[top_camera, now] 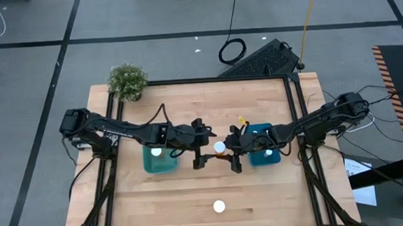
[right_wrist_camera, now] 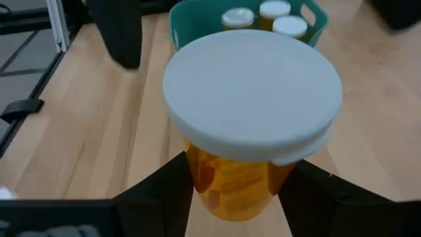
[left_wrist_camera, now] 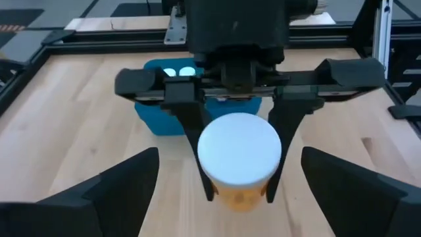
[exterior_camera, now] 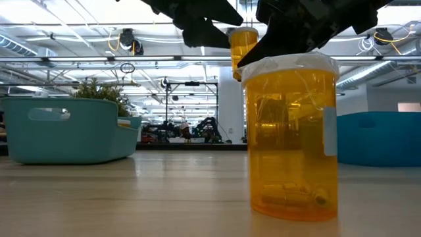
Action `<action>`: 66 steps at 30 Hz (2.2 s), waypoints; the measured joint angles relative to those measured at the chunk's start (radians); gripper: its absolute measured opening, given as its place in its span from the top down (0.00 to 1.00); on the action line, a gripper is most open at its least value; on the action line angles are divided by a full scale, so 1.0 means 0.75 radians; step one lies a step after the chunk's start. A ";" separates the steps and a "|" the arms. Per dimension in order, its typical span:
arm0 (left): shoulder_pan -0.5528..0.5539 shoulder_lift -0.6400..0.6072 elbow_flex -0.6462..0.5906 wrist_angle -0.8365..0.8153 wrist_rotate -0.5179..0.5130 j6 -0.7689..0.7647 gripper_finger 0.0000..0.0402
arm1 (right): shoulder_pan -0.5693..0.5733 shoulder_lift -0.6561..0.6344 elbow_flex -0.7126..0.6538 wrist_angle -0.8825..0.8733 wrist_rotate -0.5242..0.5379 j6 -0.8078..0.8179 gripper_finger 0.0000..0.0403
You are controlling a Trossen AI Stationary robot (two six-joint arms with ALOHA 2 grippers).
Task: Pick and place medicine bottles into bin by pill shape (circle, oval)
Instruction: Put the big orange capsule bottle into the green bin
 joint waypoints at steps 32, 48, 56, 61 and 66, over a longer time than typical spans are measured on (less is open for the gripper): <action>0.002 0.171 0.322 -0.379 0.006 0.093 0.06 | 0.000 -0.002 0.001 -0.011 0.038 -0.064 0.54; 0.001 0.240 0.420 -0.501 -0.035 0.104 0.35 | 0.000 -0.001 0.001 -0.023 0.038 -0.064 0.54; 0.000 0.240 0.420 -0.506 -0.034 0.104 0.42 | -0.001 -0.001 0.001 -0.024 0.041 -0.065 0.54; -0.002 0.240 0.420 -0.515 -0.035 0.096 0.44 | -0.001 -0.001 0.001 -0.024 0.042 -0.070 0.53; -0.013 0.240 0.419 -0.530 -0.035 0.083 0.44 | 0.000 -0.001 0.001 -0.026 0.031 -0.073 0.38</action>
